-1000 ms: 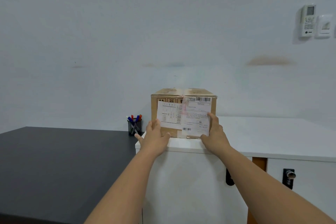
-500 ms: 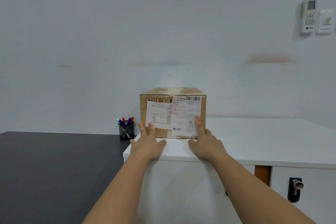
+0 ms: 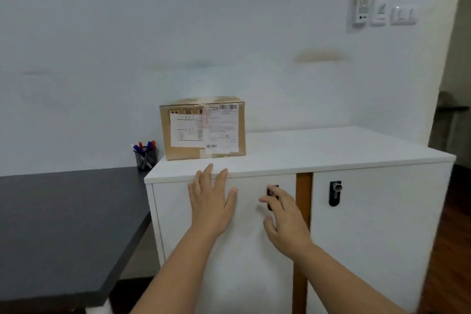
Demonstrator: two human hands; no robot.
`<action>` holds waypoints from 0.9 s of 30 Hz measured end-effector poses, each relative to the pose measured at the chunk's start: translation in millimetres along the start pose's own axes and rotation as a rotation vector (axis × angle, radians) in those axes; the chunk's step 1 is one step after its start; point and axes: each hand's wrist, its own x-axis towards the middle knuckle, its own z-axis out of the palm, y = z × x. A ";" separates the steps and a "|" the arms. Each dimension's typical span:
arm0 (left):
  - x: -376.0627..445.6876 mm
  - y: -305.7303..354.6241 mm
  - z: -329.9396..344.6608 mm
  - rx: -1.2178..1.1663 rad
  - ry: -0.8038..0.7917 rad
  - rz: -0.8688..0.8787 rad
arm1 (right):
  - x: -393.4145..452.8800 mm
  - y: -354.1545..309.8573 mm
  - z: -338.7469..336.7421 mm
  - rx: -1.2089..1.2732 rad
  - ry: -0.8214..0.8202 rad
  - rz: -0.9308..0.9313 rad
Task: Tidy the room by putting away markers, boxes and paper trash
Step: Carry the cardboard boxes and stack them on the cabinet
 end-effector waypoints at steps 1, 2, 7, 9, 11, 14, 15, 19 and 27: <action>-11.6 11.4 8.6 -0.026 0.006 0.037 | -18.3 9.9 -7.2 -0.035 -0.027 0.042; -23.1 23.1 18.5 -0.044 0.001 0.073 | -36.4 20.8 -15.2 -0.065 -0.058 0.096; -68.7 75.4 73.1 -0.153 -0.179 0.174 | -112.0 75.4 -66.3 -0.173 -0.125 0.420; -84.7 100.2 92.3 -0.193 -0.249 0.222 | -140.2 91.3 -92.4 -0.220 -0.115 0.530; -100.1 127.7 108.7 -0.208 -0.324 0.273 | -168.7 103.6 -118.4 -0.292 -0.125 0.626; -122.3 169.0 130.0 -0.209 -0.446 0.359 | -208.8 117.3 -154.4 -0.352 -0.128 0.772; -128.6 181.2 136.4 -0.200 -0.488 0.398 | -220.6 121.6 -164.0 -0.363 -0.124 0.813; -162.3 241.9 164.4 -0.206 -0.641 0.546 | -281.3 140.5 -203.6 -0.407 -0.147 1.001; -250.2 335.1 218.7 -0.267 -0.899 0.715 | -402.9 168.5 -259.2 -0.424 -0.179 1.346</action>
